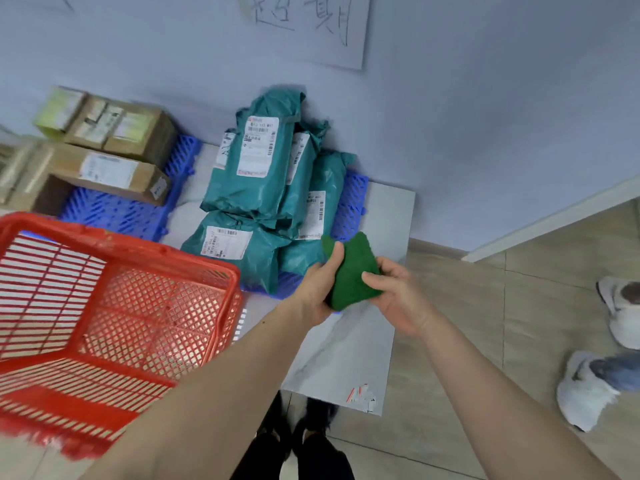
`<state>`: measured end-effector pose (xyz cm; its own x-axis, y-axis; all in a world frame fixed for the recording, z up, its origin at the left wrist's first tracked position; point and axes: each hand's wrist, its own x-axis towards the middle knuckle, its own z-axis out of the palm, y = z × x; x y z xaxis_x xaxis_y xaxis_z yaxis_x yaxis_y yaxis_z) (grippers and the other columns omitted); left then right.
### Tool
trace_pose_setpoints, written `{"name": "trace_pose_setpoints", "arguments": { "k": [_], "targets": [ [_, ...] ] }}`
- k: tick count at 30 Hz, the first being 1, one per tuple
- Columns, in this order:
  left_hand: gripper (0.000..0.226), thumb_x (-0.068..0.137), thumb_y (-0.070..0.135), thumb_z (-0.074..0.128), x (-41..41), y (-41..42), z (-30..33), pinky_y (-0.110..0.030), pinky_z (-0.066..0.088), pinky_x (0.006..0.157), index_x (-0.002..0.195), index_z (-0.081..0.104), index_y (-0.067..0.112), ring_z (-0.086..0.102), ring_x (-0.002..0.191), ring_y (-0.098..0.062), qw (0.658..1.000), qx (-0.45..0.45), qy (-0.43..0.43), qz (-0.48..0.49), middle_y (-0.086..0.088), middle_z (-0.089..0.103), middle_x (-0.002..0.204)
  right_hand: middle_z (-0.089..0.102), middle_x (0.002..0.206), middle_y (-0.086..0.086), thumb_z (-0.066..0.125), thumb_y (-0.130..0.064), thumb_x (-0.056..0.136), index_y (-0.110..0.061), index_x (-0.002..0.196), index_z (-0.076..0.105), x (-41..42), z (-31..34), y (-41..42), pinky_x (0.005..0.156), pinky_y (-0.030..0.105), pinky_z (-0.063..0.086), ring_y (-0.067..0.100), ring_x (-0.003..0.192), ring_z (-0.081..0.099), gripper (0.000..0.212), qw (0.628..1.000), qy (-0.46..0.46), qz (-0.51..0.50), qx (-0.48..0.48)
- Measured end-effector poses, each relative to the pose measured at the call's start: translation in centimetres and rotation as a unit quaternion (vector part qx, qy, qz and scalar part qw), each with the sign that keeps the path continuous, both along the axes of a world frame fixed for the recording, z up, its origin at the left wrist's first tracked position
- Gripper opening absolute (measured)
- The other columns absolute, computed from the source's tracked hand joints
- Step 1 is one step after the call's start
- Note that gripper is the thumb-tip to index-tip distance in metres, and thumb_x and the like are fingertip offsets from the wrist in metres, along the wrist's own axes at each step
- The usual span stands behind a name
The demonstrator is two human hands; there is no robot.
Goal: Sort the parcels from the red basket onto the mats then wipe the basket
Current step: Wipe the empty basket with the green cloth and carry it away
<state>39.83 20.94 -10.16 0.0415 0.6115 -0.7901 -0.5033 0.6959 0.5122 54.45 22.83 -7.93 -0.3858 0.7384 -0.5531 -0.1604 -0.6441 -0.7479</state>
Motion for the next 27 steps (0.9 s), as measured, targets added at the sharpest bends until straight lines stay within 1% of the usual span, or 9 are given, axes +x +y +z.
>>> {"name": "trace_pose_setpoints", "arguments": {
  "k": [2, 5, 8, 10, 13, 15, 18, 21, 27],
  "targets": [
    [0.061, 0.084, 0.051, 0.069, -1.0, -1.2, 1.7, -0.038, 0.058, 0.076, 0.123, 0.059, 0.005, 0.07, 0.098, -0.029, 0.998, 0.027, 0.016, 0.053, -0.014, 0.071, 0.113, 0.065, 0.092, 0.016, 0.055, 0.01, 0.087, 0.0, 0.089, 0.061, -0.9, 2.1, -0.6, 0.076, 0.029, 0.057, 0.026, 0.084, 0.064, 0.012, 1.0, -0.002, 0.021, 0.006],
    [0.036, 0.089, 0.028, 0.069, -2.9, -2.9, 4.6, -0.039, 0.058, 0.079, 0.115, 0.059, 0.006, 0.07, 0.091, -0.027, 0.99, 0.073, 0.049, 0.106, -0.015, 0.07, 0.108, 0.07, 0.087, 0.014, 0.069, 0.004, 0.073, -0.001, 0.088, 0.065, -2.2, 4.7, -1.5, 0.073, 0.029, 0.058, 0.025, 0.082, 0.069, 0.017, 0.997, -0.016, 0.068, 0.017],
    [0.03, 0.09, 0.016, 0.069, -5.1, -4.9, 7.8, -0.042, 0.058, 0.083, 0.116, 0.059, 0.005, 0.069, 0.092, -0.027, 0.984, 0.107, 0.064, 0.131, -0.016, 0.07, 0.109, 0.07, 0.103, 0.021, 0.08, -0.01, 0.068, 0.007, 0.108, 0.062, -4.4, 7.1, -2.5, 0.075, 0.034, 0.06, 0.032, 0.094, 0.069, 0.047, 0.994, -0.039, 0.098, -0.009],
    [0.033, 0.089, 0.014, 0.069, -6.5, -6.5, 9.7, -0.043, 0.058, 0.087, 0.119, 0.059, 0.005, 0.069, 0.098, -0.03, 0.981, 0.122, 0.066, 0.138, -0.016, 0.071, 0.112, 0.07, 0.117, 0.018, 0.073, -0.032, 0.078, 0.001, 0.125, 0.059, -6.3, 8.5, -3.3, 0.084, 0.041, 0.059, 0.031, 0.106, 0.069, 0.059, 0.992, -0.02, 0.113, -0.057],
    [0.033, 0.089, 0.013, 0.069, -8.5, -8.7, 11.6, -0.047, 0.056, 0.091, 0.12, 0.06, 0.007, 0.068, 0.104, -0.032, 0.977, 0.135, 0.07, 0.147, -0.016, 0.071, 0.113, 0.071, 0.12, 0.01, 0.058, -0.055, 0.083, -0.017, 0.125, 0.066, -9.5, 10.3, -4.3, 0.098, 0.044, 0.051, 0.026, 0.113, 0.067, 0.057, 0.981, -0.011, 0.172, -0.087],
    [0.032, 0.089, 0.013, 0.07, -9.8, -10.0, 12.1, -0.048, 0.056, 0.091, 0.119, 0.061, 0.01, 0.068, 0.104, -0.032, 0.972, 0.142, 0.087, 0.166, -0.016, 0.071, 0.113, 0.073, 0.115, 0.011, 0.059, -0.054, 0.086, -0.017, 0.12, 0.069, -11.9, 11.2, -4.9, 0.099, 0.046, 0.051, 0.027, 0.109, 0.069, 0.051, 0.978, -0.038, 0.192, -0.072],
    [0.029, 0.088, 0.012, 0.071, -12.2, -11.6, 12.2, -0.048, 0.055, 0.091, 0.116, 0.062, 0.014, 0.068, 0.105, -0.033, 0.961, 0.159, 0.112, 0.199, -0.016, 0.07, 0.113, 0.075, 0.108, 0.011, 0.064, -0.042, 0.091, -0.014, 0.117, 0.069, -15.4, 11.6, -6.4, 0.095, 0.05, 0.054, 0.028, 0.102, 0.072, 0.038, 0.978, -0.092, 0.186, -0.026],
    [0.024, 0.09, 0.01, 0.068, -15.0, -13.3, 12.6, -0.043, 0.057, 0.088, 0.113, 0.063, 0.013, 0.068, 0.1, -0.03, 0.952, 0.171, 0.154, 0.201, -0.014, 0.071, 0.109, 0.076, 0.105, 0.01, 0.067, -0.035, 0.092, -0.014, 0.114, 0.07, -18.7, 11.6, -8.3, 0.092, 0.052, 0.055, 0.027, 0.099, 0.073, 0.03, 0.978, -0.121, 0.167, 0.004],
    [0.028, 0.091, 0.013, 0.067, -22.7, -17.2, 12.1, -0.023, 0.055, 0.073, 0.118, 0.059, 0.011, 0.066, 0.091, -0.015, 0.948, 0.168, 0.203, 0.18, -0.01, 0.068, 0.11, 0.076, 0.104, 0.013, 0.06, -0.024, 0.097, -0.009, 0.112, 0.069, -26.2, 11.7, -12.4, 0.076, 0.037, 0.06, 0.026, 0.094, 0.074, 0.023, 0.991, -0.086, 0.1, -0.003]
  ]
}}
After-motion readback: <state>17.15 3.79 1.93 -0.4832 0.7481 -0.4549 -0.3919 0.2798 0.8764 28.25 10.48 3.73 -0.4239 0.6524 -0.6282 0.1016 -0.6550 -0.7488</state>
